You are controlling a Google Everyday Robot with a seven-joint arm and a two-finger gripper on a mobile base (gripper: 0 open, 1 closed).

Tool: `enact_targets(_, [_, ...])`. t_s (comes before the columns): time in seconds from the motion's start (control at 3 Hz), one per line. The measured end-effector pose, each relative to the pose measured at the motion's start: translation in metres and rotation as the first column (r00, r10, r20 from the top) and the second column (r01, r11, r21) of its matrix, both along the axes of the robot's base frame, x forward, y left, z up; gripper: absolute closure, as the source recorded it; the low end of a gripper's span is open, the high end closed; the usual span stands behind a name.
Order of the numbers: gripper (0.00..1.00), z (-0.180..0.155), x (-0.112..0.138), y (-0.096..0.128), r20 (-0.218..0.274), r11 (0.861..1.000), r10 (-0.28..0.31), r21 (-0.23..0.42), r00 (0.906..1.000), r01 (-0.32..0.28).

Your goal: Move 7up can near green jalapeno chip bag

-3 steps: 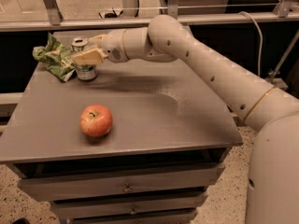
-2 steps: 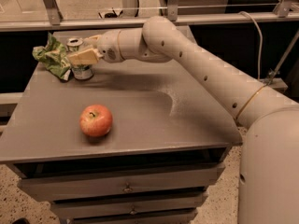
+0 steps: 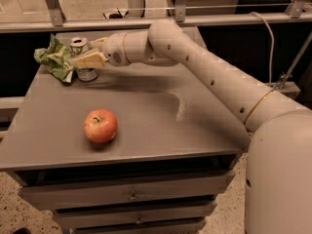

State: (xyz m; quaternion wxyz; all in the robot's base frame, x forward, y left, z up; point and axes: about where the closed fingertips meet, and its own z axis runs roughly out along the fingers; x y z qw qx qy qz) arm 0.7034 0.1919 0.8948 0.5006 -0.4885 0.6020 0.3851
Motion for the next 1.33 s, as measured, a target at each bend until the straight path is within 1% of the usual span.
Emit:
enact_targets(0.33, [0.0,0.0,0.003,-0.006,0.008,1.0,-0.013,-0.004,0.9999,0.013])
enact_targets(0.67, [0.0,0.002,0.007,-0.027,0.016,0.999,-0.049,-0.014,0.9986,0.05])
enact_targets(1.0, [0.0,0.011,0.016,-0.068,0.041,0.992,-0.121,-0.021,0.9919,0.122])
enact_targets(1.33, [0.0,0.032,0.025,-0.122,0.091,0.975,-0.219,-0.004,0.9715,0.22])
